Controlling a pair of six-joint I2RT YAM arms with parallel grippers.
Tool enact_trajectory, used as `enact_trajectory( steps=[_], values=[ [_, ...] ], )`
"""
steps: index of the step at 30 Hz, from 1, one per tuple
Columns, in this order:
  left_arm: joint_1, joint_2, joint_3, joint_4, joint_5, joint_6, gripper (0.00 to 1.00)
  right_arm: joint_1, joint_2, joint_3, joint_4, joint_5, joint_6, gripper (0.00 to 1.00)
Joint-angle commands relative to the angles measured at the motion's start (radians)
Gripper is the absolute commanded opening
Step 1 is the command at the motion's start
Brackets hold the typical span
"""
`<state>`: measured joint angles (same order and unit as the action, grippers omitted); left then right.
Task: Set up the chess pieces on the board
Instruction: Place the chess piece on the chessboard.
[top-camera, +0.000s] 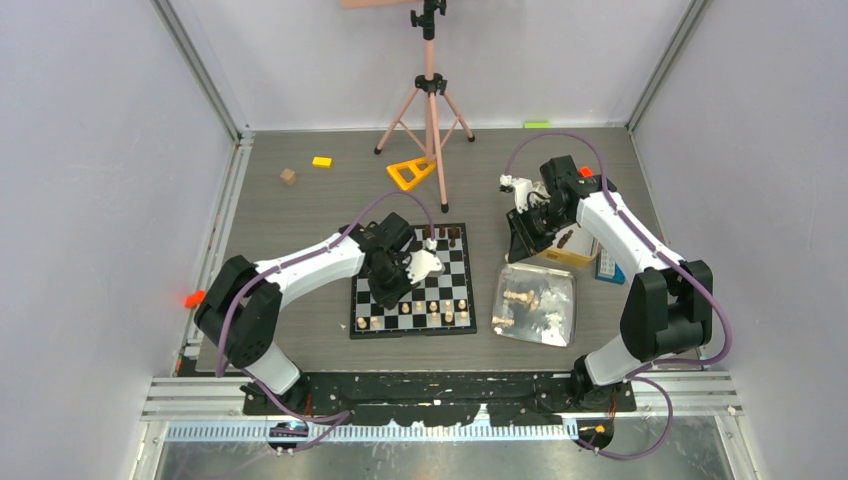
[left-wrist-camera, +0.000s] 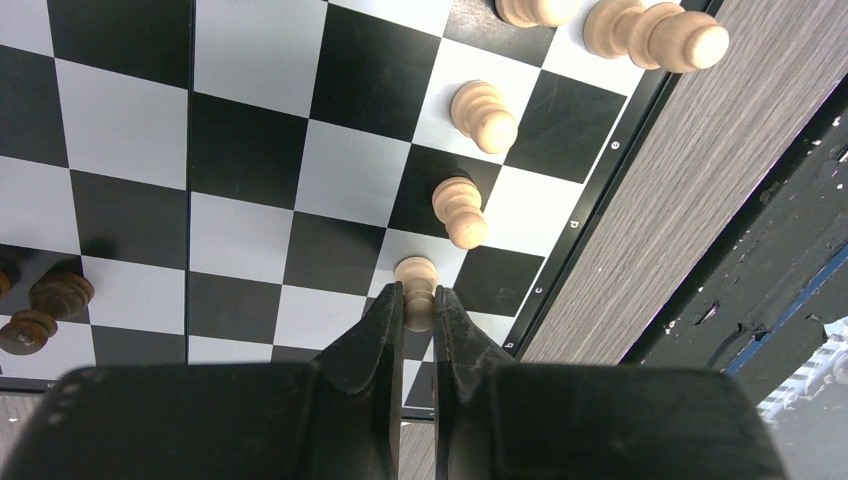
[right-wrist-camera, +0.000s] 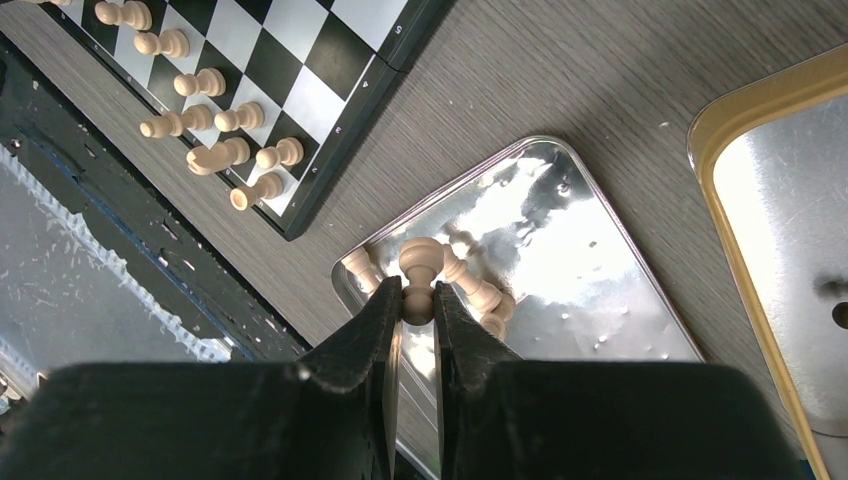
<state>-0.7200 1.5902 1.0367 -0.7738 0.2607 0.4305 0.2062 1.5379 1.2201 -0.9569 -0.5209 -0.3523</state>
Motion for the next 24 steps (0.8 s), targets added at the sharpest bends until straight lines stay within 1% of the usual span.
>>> enact_trajectory(
  steps=[1, 7, 16, 18, 21, 23, 24],
  values=[
    [-0.007, -0.010, -0.002, 0.018, 0.011, 0.008, 0.11, 0.001, -0.019, 0.004, 0.017, -0.002, 0.000, 0.01],
    [-0.007, -0.009, -0.011, 0.013, 0.021, 0.013, 0.16, 0.001, -0.014, 0.004, 0.017, -0.001, -0.002, 0.01],
    [-0.009, -0.014, -0.003, 0.015, 0.030, 0.007, 0.26, 0.001, -0.003, 0.012, 0.016, -0.001, -0.005, 0.01],
    [-0.009, -0.017, 0.002, 0.016, 0.029, 0.002, 0.31, 0.001, 0.001, 0.017, 0.011, -0.001, -0.008, 0.01],
    [-0.009, -0.029, 0.005, 0.020, 0.031, -0.003, 0.42, 0.012, 0.012, 0.036, -0.003, 0.020, -0.019, 0.01],
    [-0.007, -0.045, 0.006, 0.024, 0.028, -0.007, 0.47, 0.031, 0.017, 0.051, -0.012, 0.044, -0.033, 0.01],
    [-0.006, -0.055, 0.009, 0.024, 0.025, -0.007, 0.49, 0.038, 0.019, 0.057, -0.017, 0.049, -0.040, 0.01]
  ],
)
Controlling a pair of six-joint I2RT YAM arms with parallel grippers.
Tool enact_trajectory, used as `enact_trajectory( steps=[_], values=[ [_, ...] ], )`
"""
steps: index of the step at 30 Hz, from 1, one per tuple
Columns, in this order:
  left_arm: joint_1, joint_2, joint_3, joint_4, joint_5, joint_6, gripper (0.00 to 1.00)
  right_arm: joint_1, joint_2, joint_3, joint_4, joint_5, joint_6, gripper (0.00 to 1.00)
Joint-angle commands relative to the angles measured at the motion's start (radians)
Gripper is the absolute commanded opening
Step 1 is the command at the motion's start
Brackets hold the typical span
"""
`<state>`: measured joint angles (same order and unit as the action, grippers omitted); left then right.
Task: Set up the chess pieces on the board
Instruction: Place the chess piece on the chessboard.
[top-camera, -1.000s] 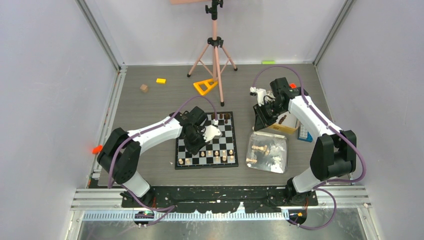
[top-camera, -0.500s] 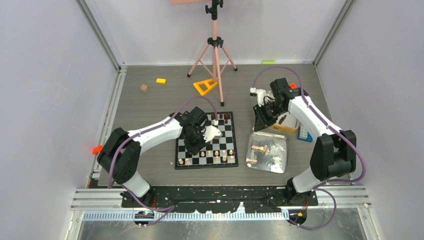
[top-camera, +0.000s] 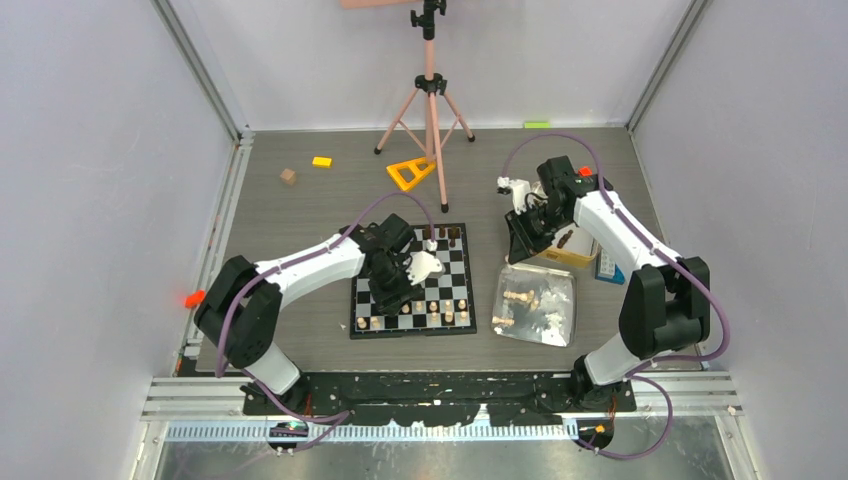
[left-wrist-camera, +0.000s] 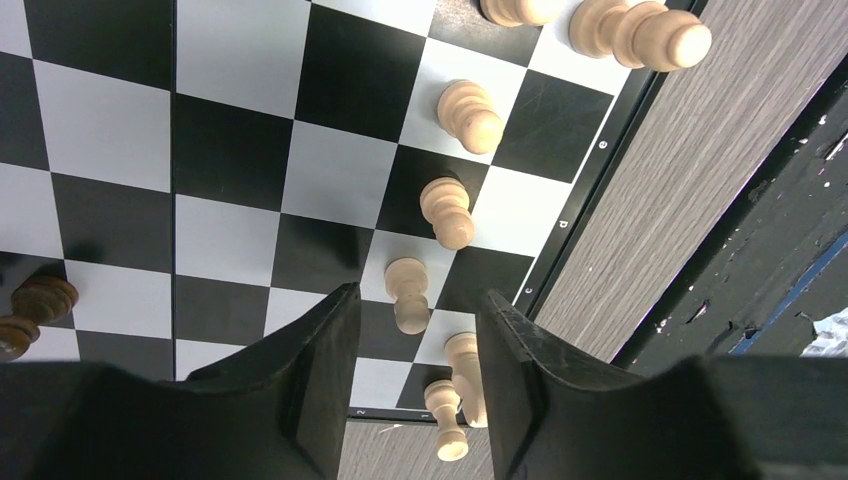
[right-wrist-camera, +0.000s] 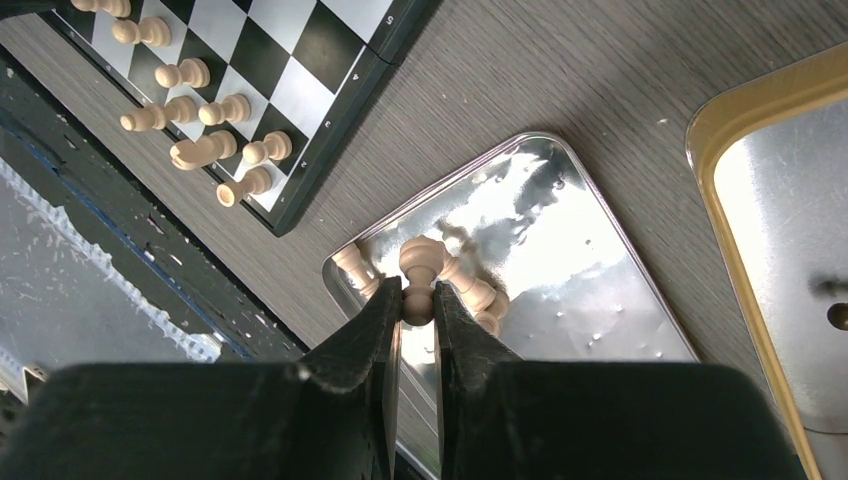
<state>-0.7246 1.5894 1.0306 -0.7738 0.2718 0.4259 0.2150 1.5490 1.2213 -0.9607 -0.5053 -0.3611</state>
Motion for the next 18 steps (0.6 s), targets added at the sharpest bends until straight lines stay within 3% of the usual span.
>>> enact_trajectory(
  steps=[1, 7, 18],
  values=[
    [0.000, -0.068, 0.015, 0.024, 0.008, -0.002, 0.49, 0.044, 0.013, 0.070, -0.019, 0.041, -0.034, 0.01],
    [0.079, -0.175, 0.030, 0.015, 0.021, 0.000, 0.51, 0.137, 0.056, 0.181, -0.059, 0.054, -0.044, 0.01],
    [0.475, -0.269, -0.014, 0.043, 0.079, -0.013, 0.57, 0.432, 0.275, 0.546, -0.125, 0.152, -0.012, 0.01]
  ],
)
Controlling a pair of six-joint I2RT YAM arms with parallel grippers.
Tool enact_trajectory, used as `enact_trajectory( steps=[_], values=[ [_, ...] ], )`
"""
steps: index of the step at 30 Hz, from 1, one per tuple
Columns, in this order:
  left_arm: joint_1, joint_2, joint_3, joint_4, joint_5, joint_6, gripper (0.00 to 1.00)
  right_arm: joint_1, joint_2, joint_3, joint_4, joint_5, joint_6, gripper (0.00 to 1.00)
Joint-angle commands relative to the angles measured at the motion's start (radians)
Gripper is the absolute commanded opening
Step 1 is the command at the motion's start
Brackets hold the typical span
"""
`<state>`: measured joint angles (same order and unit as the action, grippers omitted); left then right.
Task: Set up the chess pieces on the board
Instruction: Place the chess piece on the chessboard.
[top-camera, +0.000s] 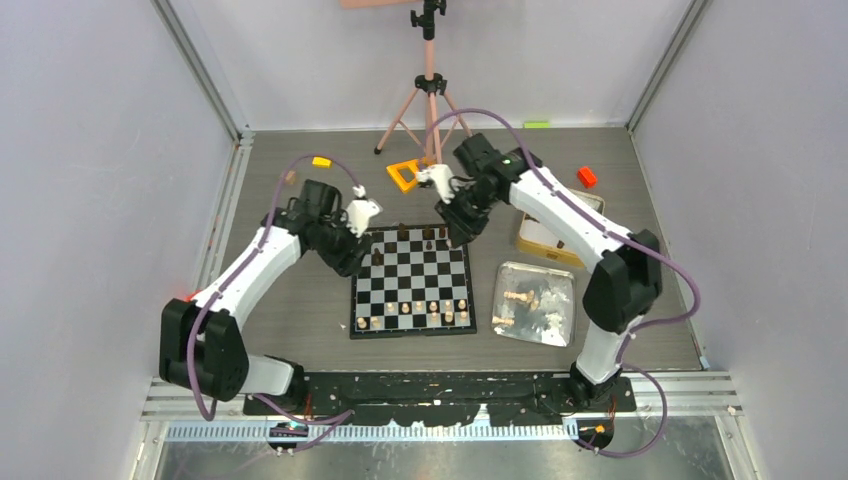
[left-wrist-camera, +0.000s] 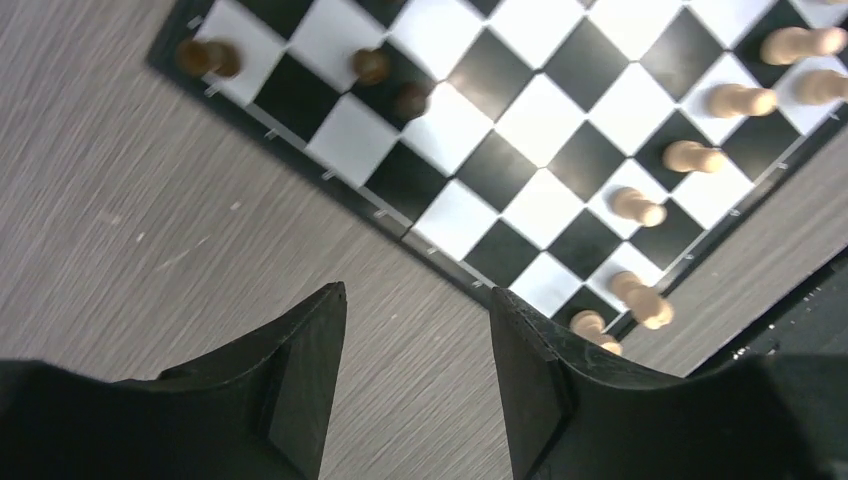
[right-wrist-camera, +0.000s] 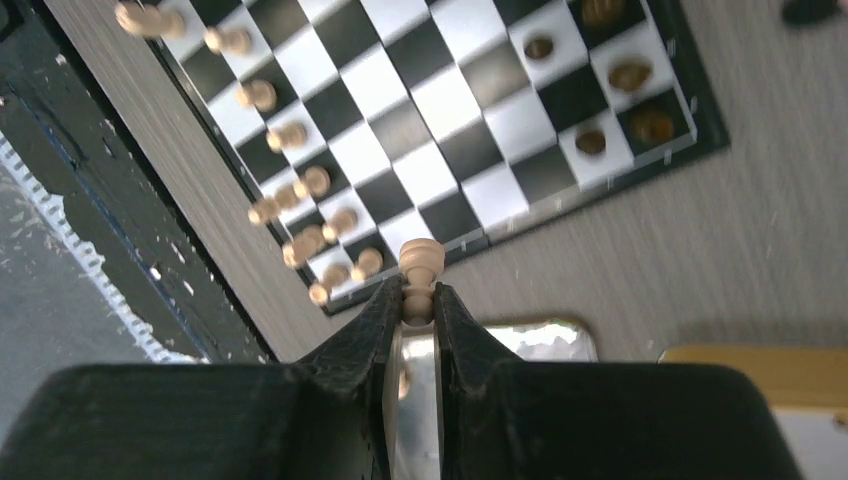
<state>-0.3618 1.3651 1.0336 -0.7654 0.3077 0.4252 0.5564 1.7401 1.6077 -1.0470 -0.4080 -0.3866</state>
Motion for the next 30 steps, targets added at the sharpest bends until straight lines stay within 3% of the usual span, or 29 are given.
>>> enact_trajectory(
  steps=[1, 14, 21, 30],
  values=[
    [0.152, -0.047, -0.021, 0.038, 0.054, -0.022, 0.58, 0.108, 0.103, 0.186, -0.046, 0.064, 0.015, 0.01],
    [0.700, -0.023, 0.042, -0.002, 0.189, -0.127, 0.65, 0.394, 0.536, 0.739, -0.265, 0.182, 0.004, 0.01],
    [0.773, -0.012, 0.056, -0.008, 0.222, -0.139, 0.65, 0.498, 0.676, 0.858, -0.345, 0.253, -0.033, 0.01],
    [0.785, -0.054, 0.030, 0.015, 0.213, -0.145, 0.66, 0.566, 0.742, 0.861, -0.352, 0.296, -0.047, 0.01]
  ],
)
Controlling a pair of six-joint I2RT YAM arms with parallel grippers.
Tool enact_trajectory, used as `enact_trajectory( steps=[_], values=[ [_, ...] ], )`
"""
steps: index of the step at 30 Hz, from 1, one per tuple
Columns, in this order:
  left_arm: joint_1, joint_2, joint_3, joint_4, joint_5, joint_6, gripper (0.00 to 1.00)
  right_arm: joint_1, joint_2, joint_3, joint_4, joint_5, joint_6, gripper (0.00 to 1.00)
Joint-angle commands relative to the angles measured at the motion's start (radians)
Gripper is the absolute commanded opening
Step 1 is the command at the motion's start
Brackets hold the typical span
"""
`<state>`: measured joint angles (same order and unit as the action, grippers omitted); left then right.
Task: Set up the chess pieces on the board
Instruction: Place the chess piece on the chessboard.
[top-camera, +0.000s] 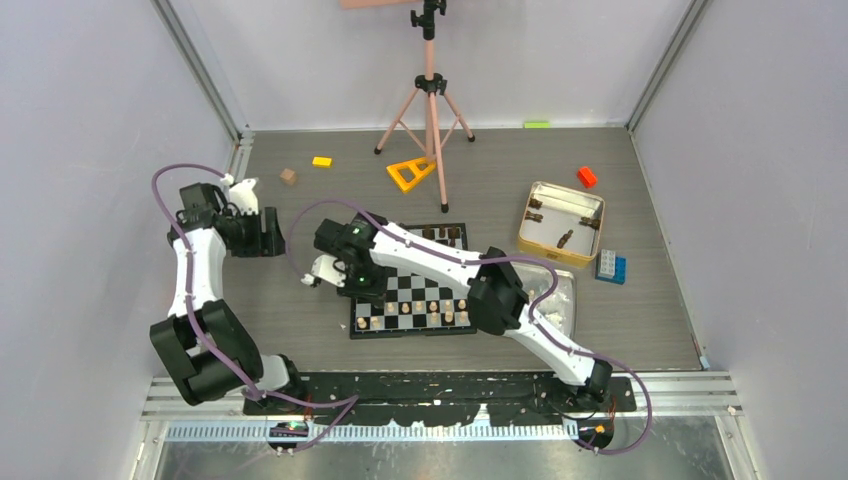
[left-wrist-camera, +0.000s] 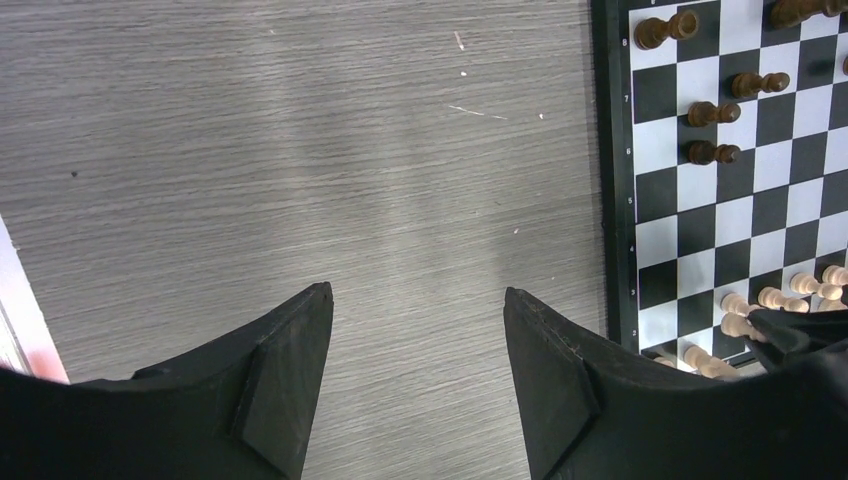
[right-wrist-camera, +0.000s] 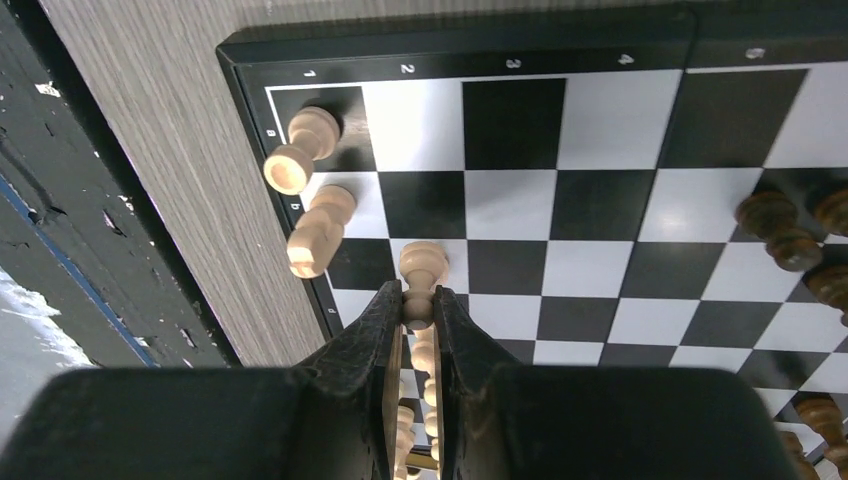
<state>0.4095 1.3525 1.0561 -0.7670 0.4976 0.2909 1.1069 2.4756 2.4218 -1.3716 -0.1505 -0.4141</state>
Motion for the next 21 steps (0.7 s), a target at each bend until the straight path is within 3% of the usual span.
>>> enact_trajectory(
  steps=[1, 21],
  values=[
    [0.016, -0.043, 0.007, 0.018, 0.022, -0.012, 0.66, 0.018, 0.012, 0.047, -0.027, 0.039, -0.021, 0.01],
    [0.028, -0.033, -0.001, 0.020, 0.050, -0.001, 0.66, 0.031, 0.072, 0.081, -0.009, 0.054, -0.012, 0.01]
  ],
)
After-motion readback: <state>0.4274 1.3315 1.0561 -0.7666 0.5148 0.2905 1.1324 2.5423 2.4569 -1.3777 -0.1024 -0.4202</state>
